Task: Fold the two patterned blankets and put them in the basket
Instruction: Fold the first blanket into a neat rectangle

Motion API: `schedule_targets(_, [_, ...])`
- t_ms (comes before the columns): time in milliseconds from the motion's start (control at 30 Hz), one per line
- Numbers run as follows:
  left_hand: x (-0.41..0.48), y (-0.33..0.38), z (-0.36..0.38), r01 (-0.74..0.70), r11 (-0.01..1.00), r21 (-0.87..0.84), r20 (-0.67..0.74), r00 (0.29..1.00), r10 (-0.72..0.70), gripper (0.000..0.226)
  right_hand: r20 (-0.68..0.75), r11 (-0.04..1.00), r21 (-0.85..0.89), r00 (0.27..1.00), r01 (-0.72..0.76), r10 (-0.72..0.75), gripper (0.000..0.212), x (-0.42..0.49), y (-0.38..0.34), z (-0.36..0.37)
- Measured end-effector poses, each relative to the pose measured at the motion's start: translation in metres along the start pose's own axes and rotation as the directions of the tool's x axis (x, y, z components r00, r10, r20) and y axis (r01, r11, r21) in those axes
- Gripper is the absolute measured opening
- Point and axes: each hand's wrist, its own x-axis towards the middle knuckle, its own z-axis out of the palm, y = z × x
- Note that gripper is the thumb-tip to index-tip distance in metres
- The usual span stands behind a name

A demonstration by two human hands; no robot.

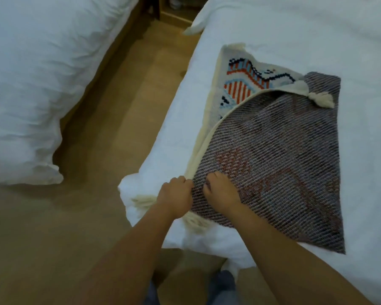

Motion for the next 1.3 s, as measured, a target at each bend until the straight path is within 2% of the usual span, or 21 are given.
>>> schedule_targets(133, [0.013,-0.031,-0.04,-0.14,0.988,0.064,0.018,0.99,0.139,0.033,-0.025,0.992,0.029,0.992,-0.127,0.127,0.022,0.016,-0.044,-0.01])
schedule_targets(300, [0.044,-0.044,-0.08,-0.265,0.957,0.12,0.109,0.961,0.252,0.033,-0.112,0.947,0.158,0.948,-0.279,0.298,0.019,0.042,-0.063,-0.032])
schedule_targets(567, [0.125,-0.053,-0.14,-0.417,0.887,0.198,0.226,0.9,0.372,0.037,-0.11,0.744,0.428,0.788,-0.513,0.606,0.011,0.088,-0.053,-0.045])
schedule_targets(667, [0.163,-0.063,-0.168,-0.396,0.904,0.162,0.211,0.909,0.36,0.039,-0.06,0.69,0.446,0.75,-0.57,0.659,0.023,0.111,-0.055,-0.054])
schedule_targets(733, [0.186,-0.069,-0.182,-0.396,0.907,0.142,0.218,0.906,0.362,0.038,-0.059,0.665,0.466,0.73,-0.584,0.681,0.027,0.131,-0.058,-0.062])
schedule_targets(800, [0.212,-0.072,-0.194,-0.458,0.877,0.147,0.263,0.873,0.411,0.038,-0.071,0.637,0.488,0.7,-0.597,0.711,0.029,0.157,-0.06,-0.071])
schedule_targets(900, [0.251,-0.079,-0.217,-0.583,0.789,0.192,0.343,0.793,0.503,0.04,-0.077,0.554,0.543,0.62,-0.631,0.781,0.025,0.197,-0.063,-0.087])
schedule_targets(967, [0.286,-0.088,-0.243,-0.644,0.733,0.219,0.397,0.745,0.536,0.041,-0.084,0.482,0.592,0.545,-0.646,0.834,0.015,0.223,-0.066,-0.097])
schedule_targets(1100, [0.361,-0.105,-0.305,-0.641,0.732,0.231,0.37,0.754,0.543,0.04,-0.071,0.398,0.659,0.474,-0.639,0.877,0.01,0.275,-0.073,-0.126])
schedule_targets(1167, [0.393,-0.104,-0.327,-0.638,0.737,0.225,0.363,0.756,0.544,0.039,-0.068,0.365,0.708,0.456,-0.605,0.887,0.02,0.298,-0.074,-0.141])
schedule_targets(1300, [0.44,-0.085,-0.338,-0.685,0.695,0.219,0.408,0.711,0.572,0.042,-0.055,0.304,0.775,0.421,-0.554,0.906,0.03,0.336,-0.056,-0.165])
